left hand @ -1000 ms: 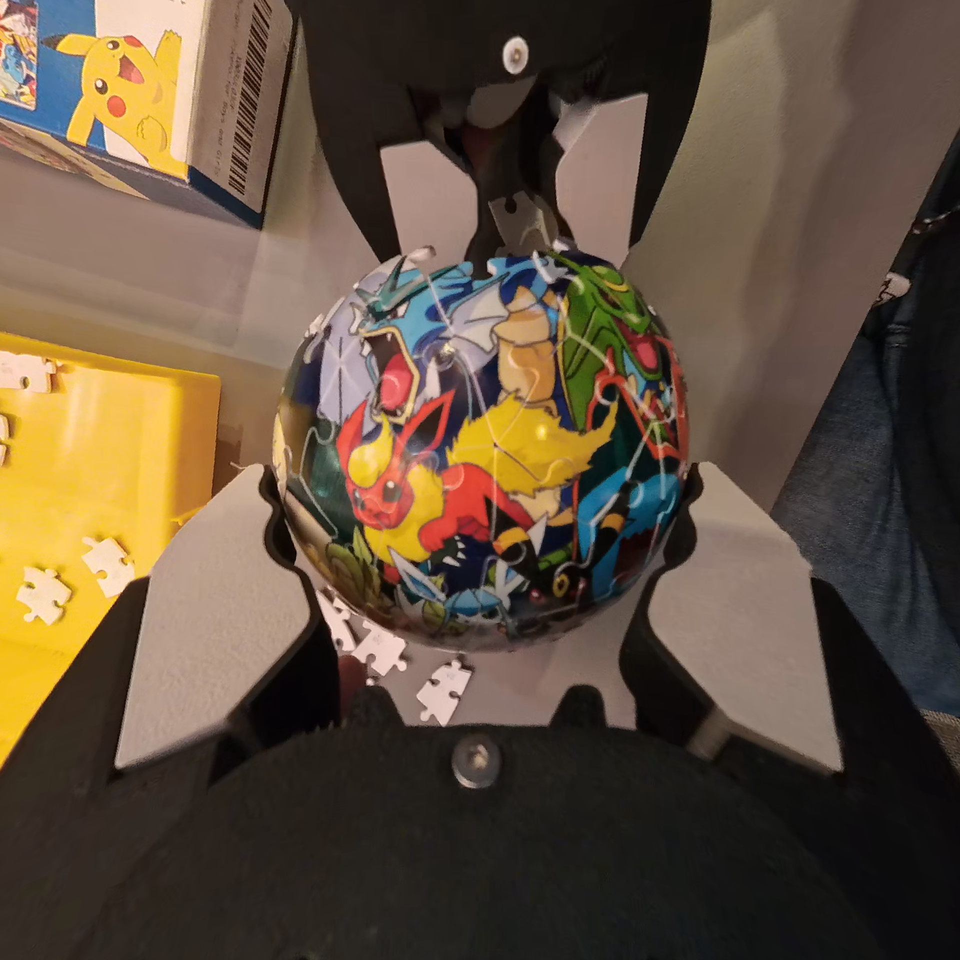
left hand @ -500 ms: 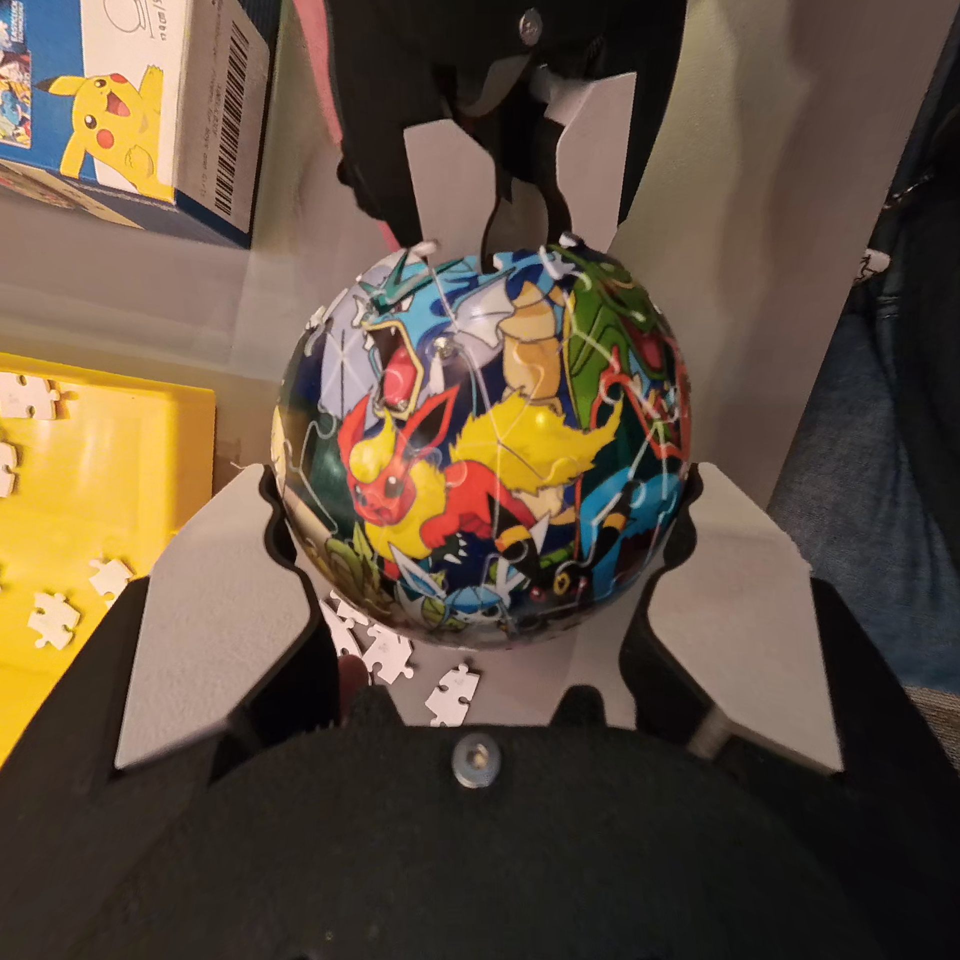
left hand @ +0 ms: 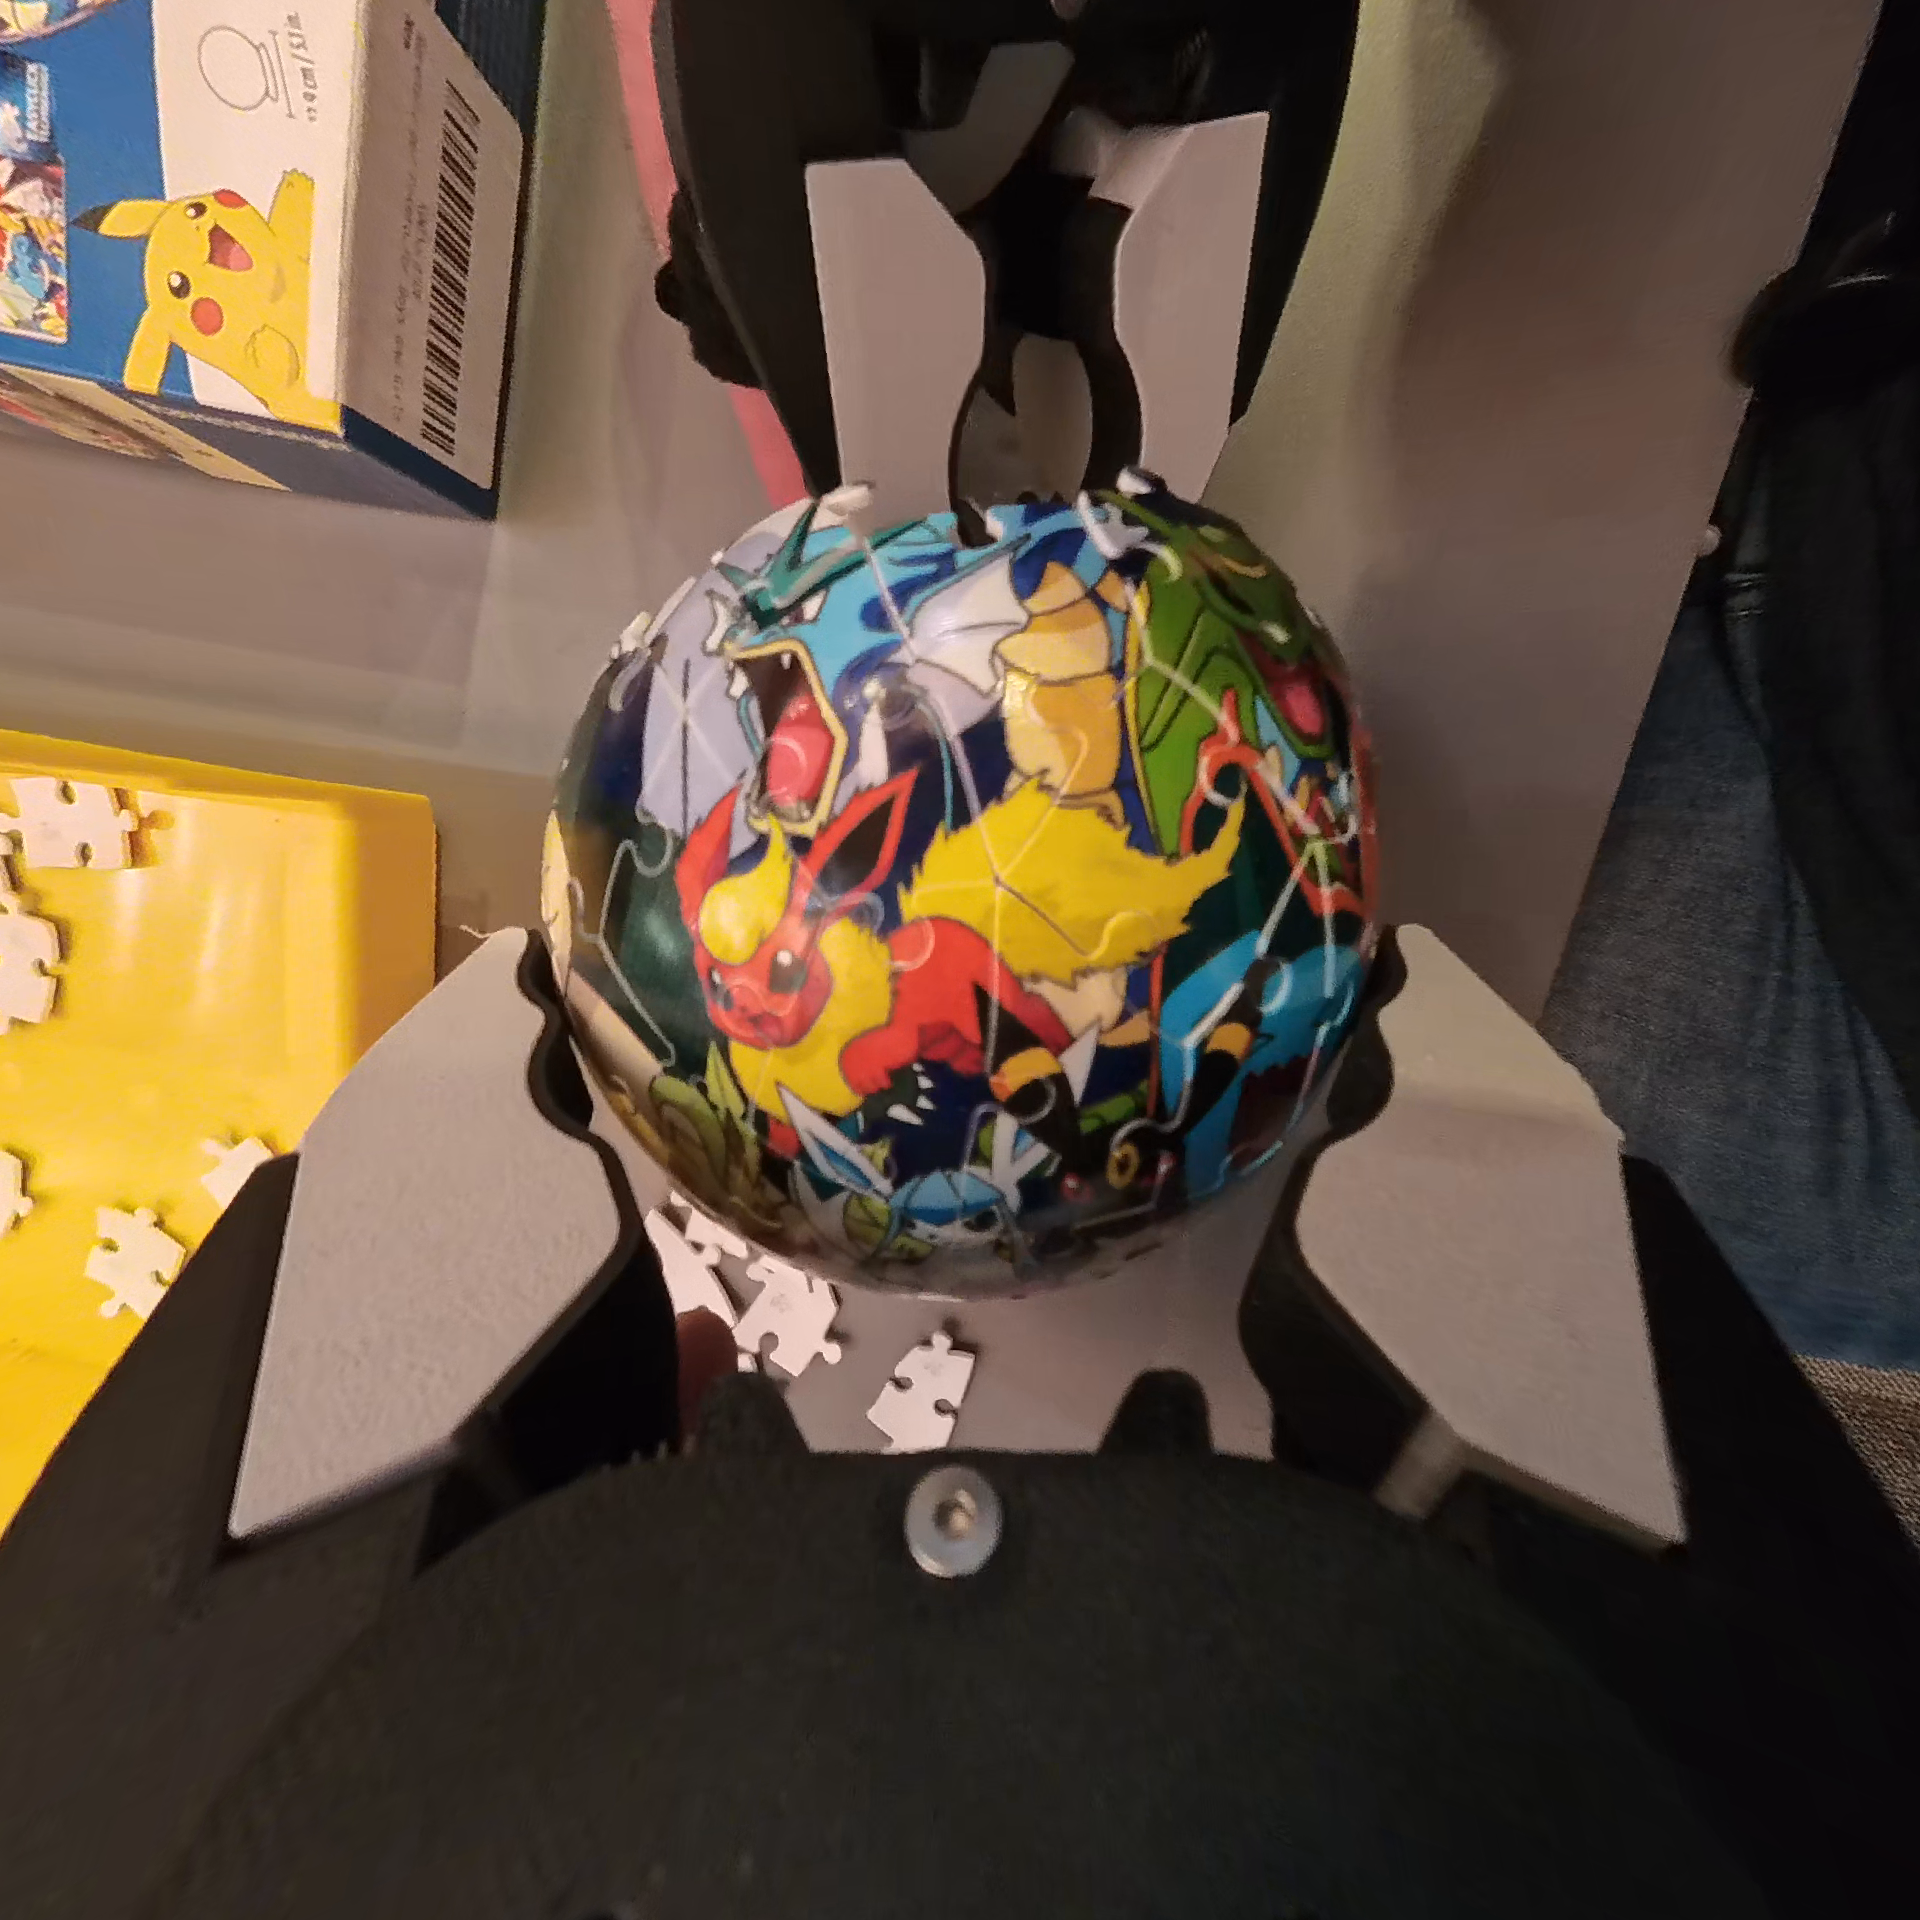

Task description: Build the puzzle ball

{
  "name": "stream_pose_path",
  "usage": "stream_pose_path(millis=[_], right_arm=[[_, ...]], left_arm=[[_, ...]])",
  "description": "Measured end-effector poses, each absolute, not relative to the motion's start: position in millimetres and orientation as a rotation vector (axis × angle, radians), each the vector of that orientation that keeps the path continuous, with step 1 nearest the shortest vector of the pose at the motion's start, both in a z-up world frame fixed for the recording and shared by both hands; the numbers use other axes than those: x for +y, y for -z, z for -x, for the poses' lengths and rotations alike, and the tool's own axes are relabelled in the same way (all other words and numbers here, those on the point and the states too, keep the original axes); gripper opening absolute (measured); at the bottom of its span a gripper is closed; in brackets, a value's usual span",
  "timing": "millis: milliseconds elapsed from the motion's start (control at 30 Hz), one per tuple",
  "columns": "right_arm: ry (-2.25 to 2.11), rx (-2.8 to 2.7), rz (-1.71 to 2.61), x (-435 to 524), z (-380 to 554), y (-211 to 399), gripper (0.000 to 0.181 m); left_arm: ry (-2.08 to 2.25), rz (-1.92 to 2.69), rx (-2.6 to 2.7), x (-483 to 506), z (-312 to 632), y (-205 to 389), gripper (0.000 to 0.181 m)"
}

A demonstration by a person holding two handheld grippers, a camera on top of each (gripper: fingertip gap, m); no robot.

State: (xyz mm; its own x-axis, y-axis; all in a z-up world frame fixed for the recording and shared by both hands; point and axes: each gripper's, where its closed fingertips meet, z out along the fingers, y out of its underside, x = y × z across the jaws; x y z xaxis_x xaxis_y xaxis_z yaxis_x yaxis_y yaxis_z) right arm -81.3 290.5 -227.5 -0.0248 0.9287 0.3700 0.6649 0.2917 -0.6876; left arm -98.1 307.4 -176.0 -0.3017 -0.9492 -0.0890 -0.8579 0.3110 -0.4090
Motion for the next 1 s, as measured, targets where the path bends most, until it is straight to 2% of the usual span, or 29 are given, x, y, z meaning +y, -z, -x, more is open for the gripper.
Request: stream_pose_path(millis=[233,533,1000], right_arm=[[-0.476,-1.775,1.437,277.5,79.0,218.0,0.025],[-0.490,-1.785,1.478,275.4,85.8,228.8,0.030],[-0.474,-1.760,1.493,281.4,83.5,227.3,0.027]], left_arm=[[0.402,1.622,2.272,307.2,99.0,175.8,0.138],[0.410,1.613,2.276,306.6,97.5,176.1,0.138],[0.438,1.604,2.283,306.1,97.0,175.7,0.138]])
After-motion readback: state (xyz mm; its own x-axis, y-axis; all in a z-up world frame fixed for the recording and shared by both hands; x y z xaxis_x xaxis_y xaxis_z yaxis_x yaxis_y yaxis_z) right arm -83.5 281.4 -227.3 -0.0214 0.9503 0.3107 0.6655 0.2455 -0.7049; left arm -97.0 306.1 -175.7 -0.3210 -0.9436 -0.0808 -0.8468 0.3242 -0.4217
